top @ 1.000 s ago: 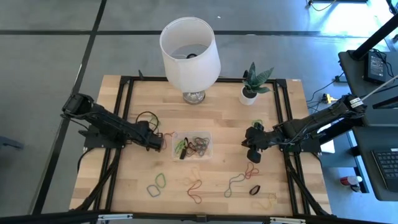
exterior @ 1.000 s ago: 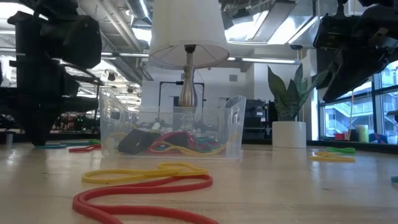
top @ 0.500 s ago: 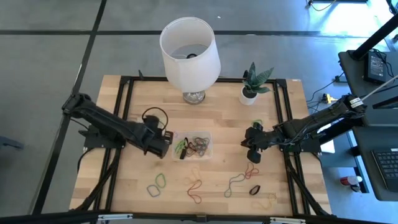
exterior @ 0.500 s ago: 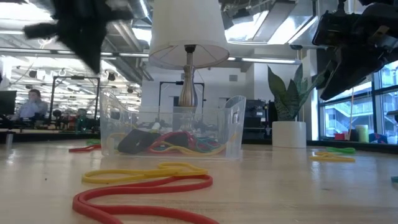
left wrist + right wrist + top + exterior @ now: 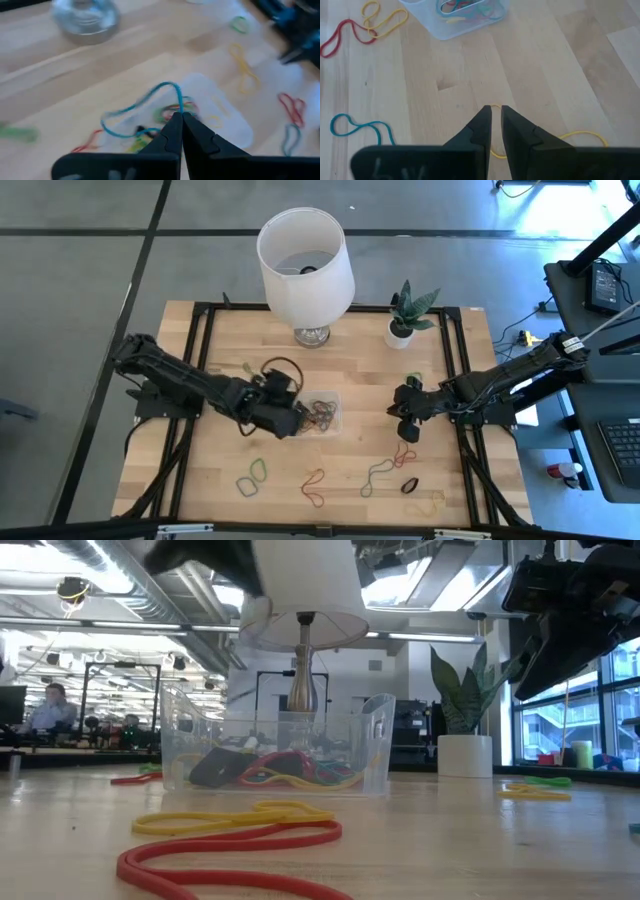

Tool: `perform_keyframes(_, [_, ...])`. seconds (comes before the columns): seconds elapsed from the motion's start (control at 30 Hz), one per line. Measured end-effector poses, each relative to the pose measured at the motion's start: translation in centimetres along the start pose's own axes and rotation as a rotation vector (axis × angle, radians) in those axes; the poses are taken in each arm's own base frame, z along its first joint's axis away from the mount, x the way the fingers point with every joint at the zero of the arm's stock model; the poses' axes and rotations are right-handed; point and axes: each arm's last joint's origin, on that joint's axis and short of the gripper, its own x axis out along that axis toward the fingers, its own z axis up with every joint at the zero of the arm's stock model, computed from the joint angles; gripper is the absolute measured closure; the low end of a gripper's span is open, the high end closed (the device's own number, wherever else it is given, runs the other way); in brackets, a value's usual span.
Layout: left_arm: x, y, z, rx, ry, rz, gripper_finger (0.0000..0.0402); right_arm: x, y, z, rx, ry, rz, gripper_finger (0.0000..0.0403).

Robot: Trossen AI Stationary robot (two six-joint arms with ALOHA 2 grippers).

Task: Pick and place rubber bands into bin
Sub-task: Put the top left blue rubber band into the transparent bin

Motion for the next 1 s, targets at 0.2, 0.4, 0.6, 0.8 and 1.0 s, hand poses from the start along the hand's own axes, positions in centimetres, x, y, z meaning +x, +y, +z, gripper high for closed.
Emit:
perform_keyframes(0.2, [2.7,-1.6,-1.3,0.055,0.067,-0.019,0.04,0.0,0.0,0.0,0.001,-0.003,0.002,0.0357])
perform_keyframes(0.4, [6.1,-1.7,-2.7,0.081,0.164,0.074,0.04,0.0,0.1,0.1,0.004,-0.012,0.007,0.0357])
perform_keyframes(0.6, [9.3,-1.5,-3.7,0.08,0.301,0.127,0.04,0.0,0.1,0.1,0.005,-0.014,0.008,0.0357])
perform_keyframes(0.8, [10.5,-1.5,-4.8,0.097,0.463,0.116,0.04,0.0,0.1,0.1,0.006,-0.014,0.008,0.0357])
perform_keyframes(1.0, [10.3,-1.5,-4.6,0.086,0.458,0.111,0.0387,0.0,0.1,0.1,0.005,-0.014,0.009,0.0357])
